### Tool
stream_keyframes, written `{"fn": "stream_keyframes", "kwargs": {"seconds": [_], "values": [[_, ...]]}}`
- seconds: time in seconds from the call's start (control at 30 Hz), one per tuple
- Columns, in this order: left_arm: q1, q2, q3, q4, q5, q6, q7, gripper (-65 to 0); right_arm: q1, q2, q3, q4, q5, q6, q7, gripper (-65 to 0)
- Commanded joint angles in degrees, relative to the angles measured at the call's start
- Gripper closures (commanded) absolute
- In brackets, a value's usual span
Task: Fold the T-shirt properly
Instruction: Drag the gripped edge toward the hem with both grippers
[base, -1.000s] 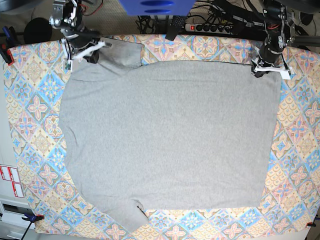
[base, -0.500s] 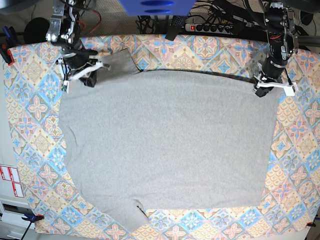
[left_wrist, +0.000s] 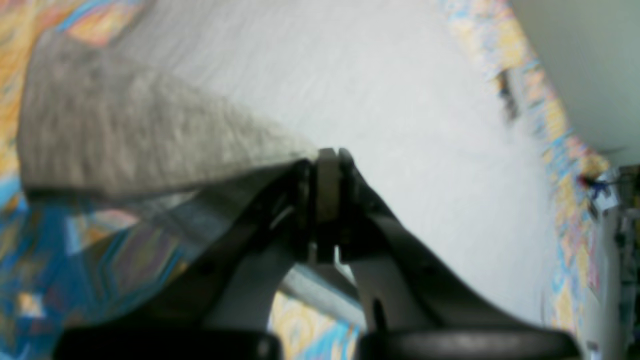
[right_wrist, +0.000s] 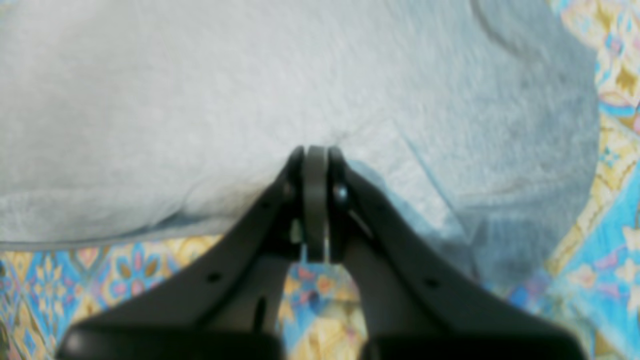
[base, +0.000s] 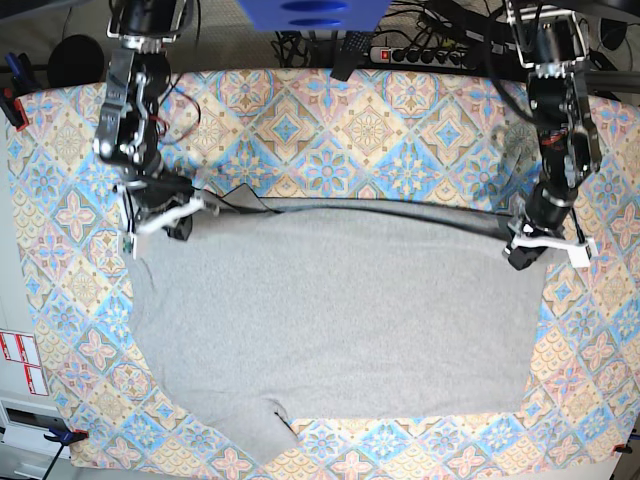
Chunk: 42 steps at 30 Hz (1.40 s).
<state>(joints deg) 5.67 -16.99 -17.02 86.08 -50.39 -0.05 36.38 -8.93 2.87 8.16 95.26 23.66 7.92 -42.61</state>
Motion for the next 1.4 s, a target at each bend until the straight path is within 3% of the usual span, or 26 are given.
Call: {"fn": "stream_keyframes", "kwargs": {"seconds": [0.0, 0.27, 0.57, 0.63, 0.73, 0.8, 0.9, 1.03, 1.2, 1.37], "values": [[-1.6, -0.5, -0.3, -1.0, 0.4, -0.3, -0.6, 0.0, 2.6, 0.3, 0.1, 0.2, 0.7, 0.5, 2.0, -0.4], [-9.1, -0.4, -0.3, -11.5, 1.5, -0.3, -0.8, 0.0, 12.0, 0.4, 0.1, -9.9, 0.5, 0.5, 2.0, -0.4], [-11.3, -0.3, -0.3, -11.9, 1.4, -0.3, -0.5, 0.0, 16.0, 0.4, 0.2, -12.8, 0.6, 0.6, 2.0, -0.8], [-10.9, -0.3, -0.3, -11.8, 1.1, -0.3, -0.5, 0.0, 15.7, 0.4, 0.5, -12.2, 0.6, 0.6, 1.6, -2.8], [-9.4, -0.6, -0.4, -11.6, 0.9, -0.1, -0.4, 0.0, 11.8, 0.5, 0.5, -9.7, 0.5, 0.6, 1.6, -11.2], [-8.1, -0.7, -0.7, -11.6, 0.9, 0.0, -0.4, -4.6, 9.1, 0.5, 0.9, -6.9, 0.4, 0.5, 1.6, -18.0], [-6.2, -0.7, -0.9, -11.6, 0.9, 0.1, -0.4, -18.7, 5.4, 0.5, 2.7, -3.3, 0.6, 0.5, 1.5, -24.9], [-3.2, -0.7, -1.0, -10.2, -0.2, 0.1, -0.4, -33.2, 1.7, 0.4, 4.8, -0.7, 0.7, 0.5, 1.5, -24.5], [2.2, -0.7, -1.0, -4.4, -4.2, 0.2, -0.5, -36.6, -2.0, 0.4, 6.4, 0.6, 0.7, 0.5, 1.5, -24.8], [2.8, -0.6, -1.0, -6.7, -4.2, 0.2, -0.7, -36.6, -2.7, 0.4, 6.5, 0.4, 0.7, 0.5, 1.5, -24.9]]}}
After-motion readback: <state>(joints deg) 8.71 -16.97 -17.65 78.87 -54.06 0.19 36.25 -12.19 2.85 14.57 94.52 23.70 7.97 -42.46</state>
